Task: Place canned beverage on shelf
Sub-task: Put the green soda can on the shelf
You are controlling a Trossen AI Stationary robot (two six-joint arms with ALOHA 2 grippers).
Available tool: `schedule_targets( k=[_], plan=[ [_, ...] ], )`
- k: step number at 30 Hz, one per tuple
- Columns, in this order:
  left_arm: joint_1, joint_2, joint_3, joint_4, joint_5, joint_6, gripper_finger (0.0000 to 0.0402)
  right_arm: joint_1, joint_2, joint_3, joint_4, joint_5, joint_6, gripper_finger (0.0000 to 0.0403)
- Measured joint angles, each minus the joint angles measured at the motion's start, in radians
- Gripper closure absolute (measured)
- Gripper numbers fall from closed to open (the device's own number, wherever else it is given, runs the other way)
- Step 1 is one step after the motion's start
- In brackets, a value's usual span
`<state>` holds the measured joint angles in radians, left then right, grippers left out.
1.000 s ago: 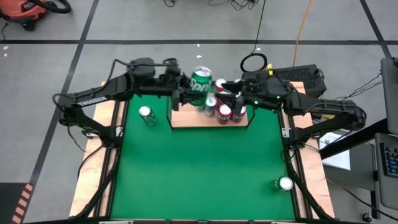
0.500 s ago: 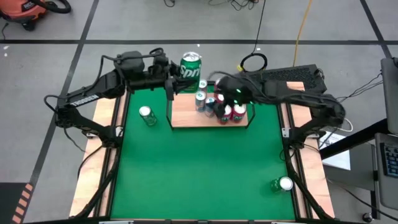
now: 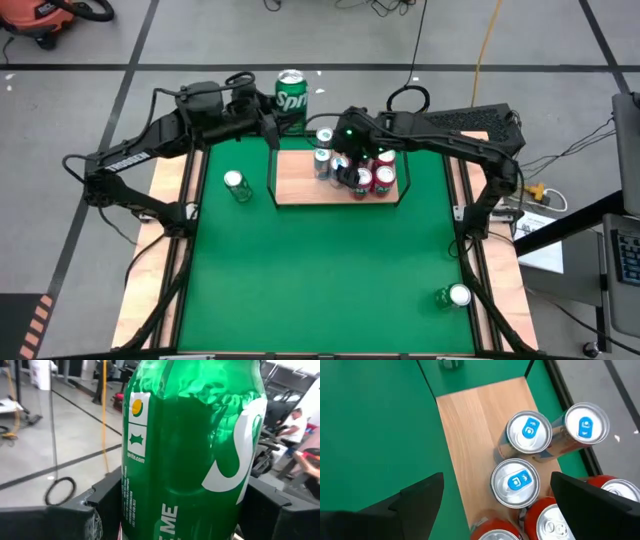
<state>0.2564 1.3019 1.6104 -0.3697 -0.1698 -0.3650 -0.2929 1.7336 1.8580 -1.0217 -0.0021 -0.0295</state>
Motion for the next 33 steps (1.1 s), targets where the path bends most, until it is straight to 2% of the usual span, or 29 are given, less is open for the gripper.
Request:
schedule_targets(
  k=[8,27,30,33],
  plan=[
    [0.005,-0.026,0.000,-0.049,-0.022,0.014,0.0117,-0.031,0.098,0.000,-0.004,0.027,0.023,0.0049],
    [0.005,-0.034,0.000,-0.095,-0.022,0.032,0.0114,-0.046,0.193,-0.001,-0.060,0.026,0.049,0.0052],
    [0.005,-0.034,0.000,-0.096,-0.022,0.032,0.0113,-0.046,0.192,-0.001,-0.054,0.025,0.064,0.0072],
    [0.005,-0.034,0.000,-0.096,-0.022,0.032,0.0113,-0.046,0.192,-0.001,-0.053,0.024,0.070,0.0109]
  ],
)
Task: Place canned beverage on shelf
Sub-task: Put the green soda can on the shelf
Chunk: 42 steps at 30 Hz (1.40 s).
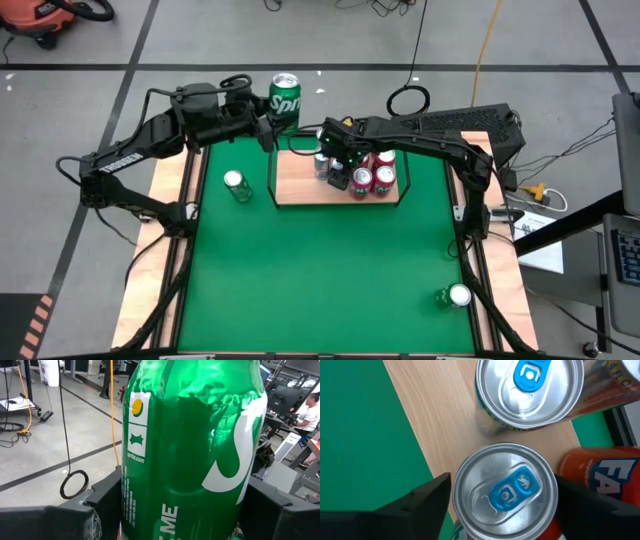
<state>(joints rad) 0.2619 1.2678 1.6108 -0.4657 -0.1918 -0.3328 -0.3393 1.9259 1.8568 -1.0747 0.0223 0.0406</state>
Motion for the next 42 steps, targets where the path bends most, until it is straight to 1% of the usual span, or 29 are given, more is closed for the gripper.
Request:
schedule_targets(
  k=[4,7,11,16,22,27,35,42],
  plan=[
    [0.000,0.000,0.000,0.000,0.000,0.003,0.0113,0.000,0.000,0.000,0.002,-0.014,0.009,0.0157],
    [0.000,0.000,0.000,0.000,0.000,0.003,0.0113,0.000,-0.001,0.000,0.002,-0.026,0.044,0.0180],
    [0.000,0.000,0.000,0.000,0.000,0.003,0.0113,0.008,-0.001,0.000,0.005,-0.044,0.078,0.0180],
    [0.000,0.000,0.000,0.000,0.000,0.002,0.0113,0.040,-0.001,0.000,0.019,-0.056,0.111,0.0161],
    [0.000,0.000,0.000,0.001,0.000,0.001,0.0113,0.076,-0.001,0.000,0.039,-0.053,0.157,0.0170],
    [0.000,0.000,0.000,0.001,0.000,0.001,0.0113,0.098,0.000,-0.001,0.078,-0.049,0.165,0.0167],
    [0.000,0.000,0.000,0.001,0.000,0.001,0.0113,0.101,0.000,-0.001,0.102,0.016,0.184,0.0166],
    [0.000,0.000,0.000,0.001,0.002,0.000,0.0113,0.101,0.000,-0.001,0.117,0.028,0.159,0.0162]
  ],
)
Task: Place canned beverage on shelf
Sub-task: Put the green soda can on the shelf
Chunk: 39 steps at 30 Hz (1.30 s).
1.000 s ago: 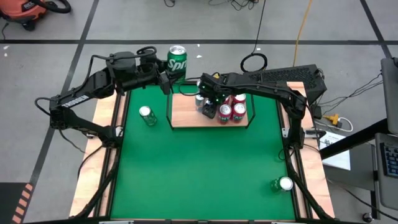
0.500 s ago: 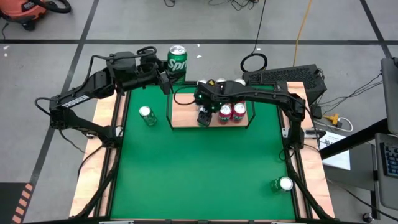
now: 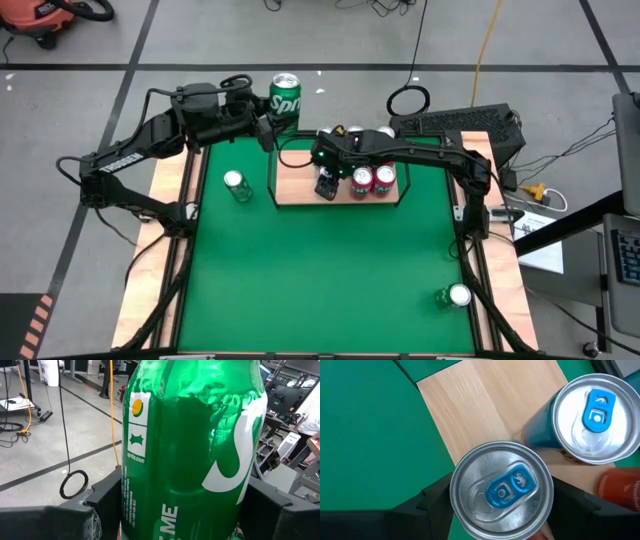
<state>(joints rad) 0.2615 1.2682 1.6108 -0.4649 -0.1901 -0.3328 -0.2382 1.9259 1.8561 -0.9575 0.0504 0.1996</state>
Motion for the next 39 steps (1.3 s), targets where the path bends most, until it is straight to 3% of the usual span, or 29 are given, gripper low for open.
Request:
schedule_targets(
  k=[27,39],
  plan=[
    [0.000,-0.003,0.000,-0.001,0.011,0.008,0.0113,-0.003,0.008,0.000,0.003,0.004,-0.036,0.0159],
    [0.000,-0.012,0.000,-0.001,0.016,0.026,0.0113,-0.011,0.008,0.002,0.033,0.006,-0.034,0.0109]
  ],
)
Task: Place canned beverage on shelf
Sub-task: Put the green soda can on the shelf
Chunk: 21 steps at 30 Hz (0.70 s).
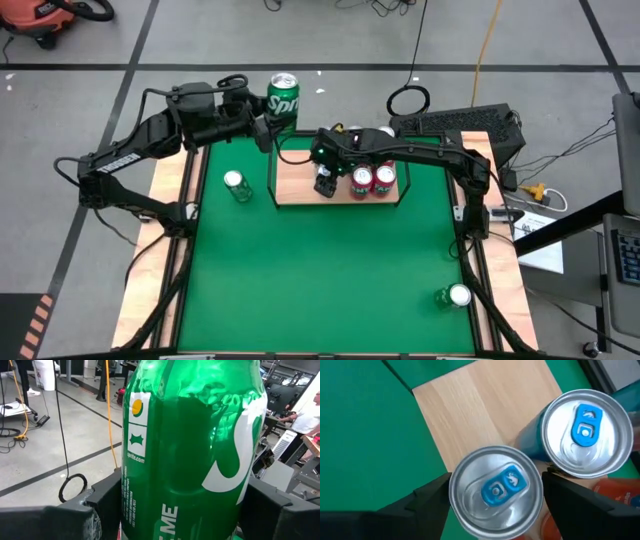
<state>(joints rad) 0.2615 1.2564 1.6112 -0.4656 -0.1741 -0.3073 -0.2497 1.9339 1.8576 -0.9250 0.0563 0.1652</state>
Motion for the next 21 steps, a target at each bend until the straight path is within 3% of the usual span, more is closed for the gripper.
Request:
schedule_targets(
  k=[7,12,17,21],
  plan=[
    [0.000,0.000,0.000,0.000,0.007,-0.001,0.0113,0.000,-0.004,0.044,-0.024,-0.004,0.011,0.0108],
    [0.000,-0.009,0.000,-0.001,0.016,-0.001,0.0113,-0.001,-0.032,0.117,-0.136,-0.006,0.017,0.0108],
    [0.000,-0.023,0.000,-0.018,0.016,-0.001,0.0113,0.011,-0.125,0.152,-0.313,-0.008,0.031,0.0108],
    [0.000,-0.029,0.000,-0.026,0.016,0.000,0.0113,0.017,-0.223,0.100,-0.435,-0.052,-0.005,0.0117]
  ],
)
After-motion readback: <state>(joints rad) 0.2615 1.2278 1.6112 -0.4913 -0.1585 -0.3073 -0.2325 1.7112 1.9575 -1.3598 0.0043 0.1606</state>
